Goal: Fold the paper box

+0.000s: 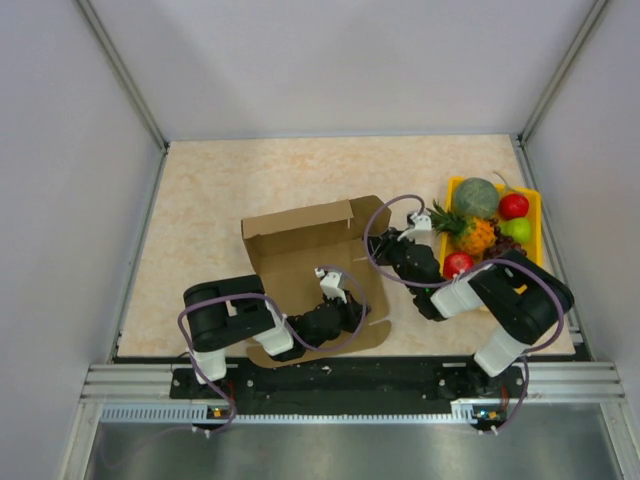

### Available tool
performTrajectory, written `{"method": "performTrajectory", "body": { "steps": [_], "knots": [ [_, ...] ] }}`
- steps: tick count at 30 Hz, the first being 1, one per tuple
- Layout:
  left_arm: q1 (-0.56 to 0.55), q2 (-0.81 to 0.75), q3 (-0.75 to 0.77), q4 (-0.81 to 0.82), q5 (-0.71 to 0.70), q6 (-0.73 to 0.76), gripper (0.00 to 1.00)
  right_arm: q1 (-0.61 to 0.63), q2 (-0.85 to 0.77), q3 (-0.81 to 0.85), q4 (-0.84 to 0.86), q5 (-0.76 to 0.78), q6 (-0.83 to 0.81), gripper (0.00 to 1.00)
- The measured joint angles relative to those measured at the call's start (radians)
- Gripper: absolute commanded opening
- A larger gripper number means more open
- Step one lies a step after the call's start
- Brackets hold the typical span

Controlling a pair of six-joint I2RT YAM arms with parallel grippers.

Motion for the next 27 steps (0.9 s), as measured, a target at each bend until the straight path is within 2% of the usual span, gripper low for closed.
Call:
{"method": "performTrajectory", "body": {
  "steps": [4, 13, 22, 27],
  "knots": [
    [0.0, 0.0, 0.0, 0.0, 0.0, 0.0, 0.0, -0.018, -0.053, -0.018, -0.049, 0.045, 0.008, 0.37],
    [0.0, 0.0, 0.0, 0.0, 0.0, 0.0, 0.0, -0.037, 0.022, 0.026, -0.156, 0.045, -0.008, 0.42],
    [0.0, 0.0, 0.0, 0.0, 0.0, 0.001, 0.0, -0.037, 0.095, 0.081, -0.16, 0.027, -0.027, 0.43],
    [0.0, 0.0, 0.0, 0.0, 0.0, 0.001, 0.0, -0.037, 0.122, 0.092, -0.159, 0.01, -0.027, 0.4]
  ]
}}
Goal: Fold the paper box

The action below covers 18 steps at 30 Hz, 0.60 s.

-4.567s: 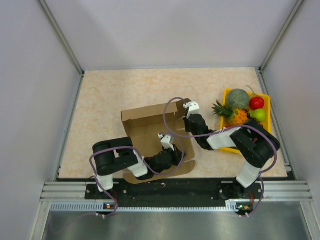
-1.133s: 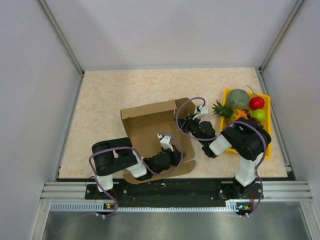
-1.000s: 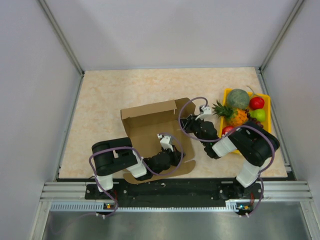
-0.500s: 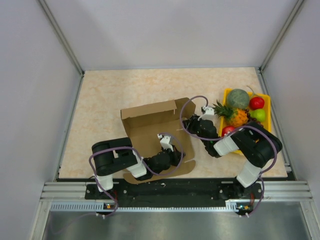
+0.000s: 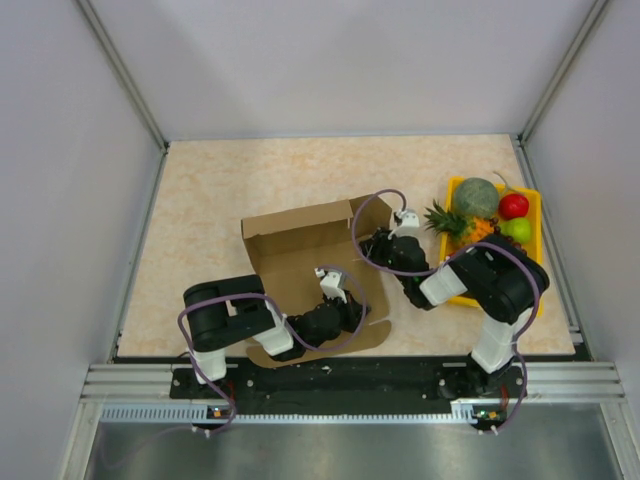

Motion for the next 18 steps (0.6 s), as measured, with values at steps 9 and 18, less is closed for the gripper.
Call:
{"method": "performTrajectory", "body": {
  "steps": [9, 18],
  "knots": [
    [0.0, 0.0, 0.0, -0.001, 0.0, 0.0, 0.0, 0.001, 0.021, 0.017, 0.043, -0.079, 0.013, 0.33],
    [0.0, 0.0, 0.0, 0.0, 0.0, 0.0, 0.0, 0.022, 0.033, 0.017, 0.08, -0.109, 0.015, 0.31]
  ]
}}
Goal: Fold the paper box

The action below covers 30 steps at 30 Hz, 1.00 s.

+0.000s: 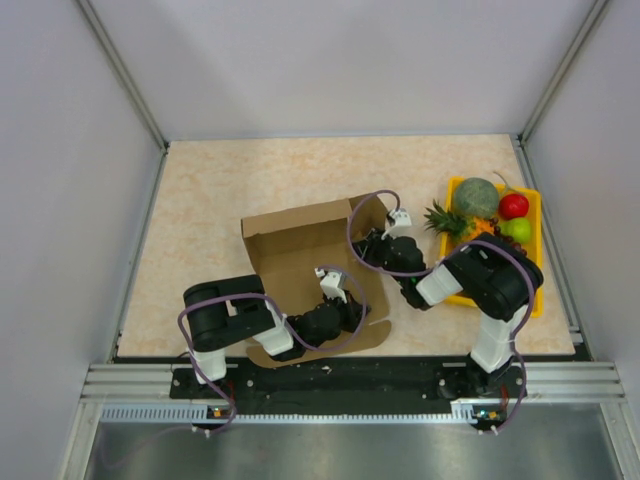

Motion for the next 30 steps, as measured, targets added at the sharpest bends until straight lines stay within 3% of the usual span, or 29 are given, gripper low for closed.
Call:
{"method": "performTrajectory", "body": {
  "steps": [30],
  "knots": [
    [0.0, 0.0, 0.0, 0.001, 0.0, -0.001, 0.0, 0.071, 0.07, 0.106, -0.031, -0.04, -0.079, 0.36]
  ]
}}
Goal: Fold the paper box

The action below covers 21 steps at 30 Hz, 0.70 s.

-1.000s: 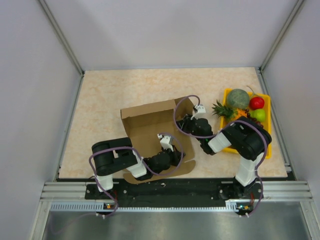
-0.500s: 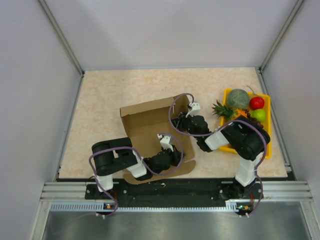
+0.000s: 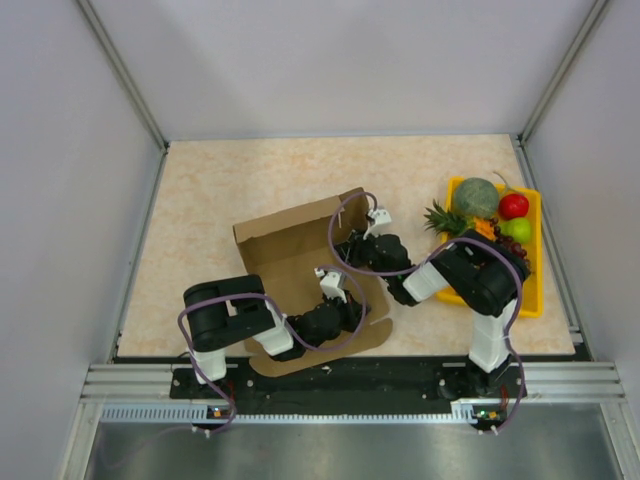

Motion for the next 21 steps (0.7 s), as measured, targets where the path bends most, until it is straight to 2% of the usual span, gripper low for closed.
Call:
{"method": "performTrajectory", "body": {
  "steps": [11, 21],
  "knots": [
    [0.0, 0.0, -0.002, 0.002, -0.002, -0.001, 0.0, 0.001, -0.022, -0.026, -0.022, 0.008, -0.004, 0.46],
    [0.0, 0.0, -0.005, 0.005, -0.002, -0.002, 0.0, -0.066, -0.312, -0.093, -0.209, -0.04, 0.005, 0.58]
  ]
}}
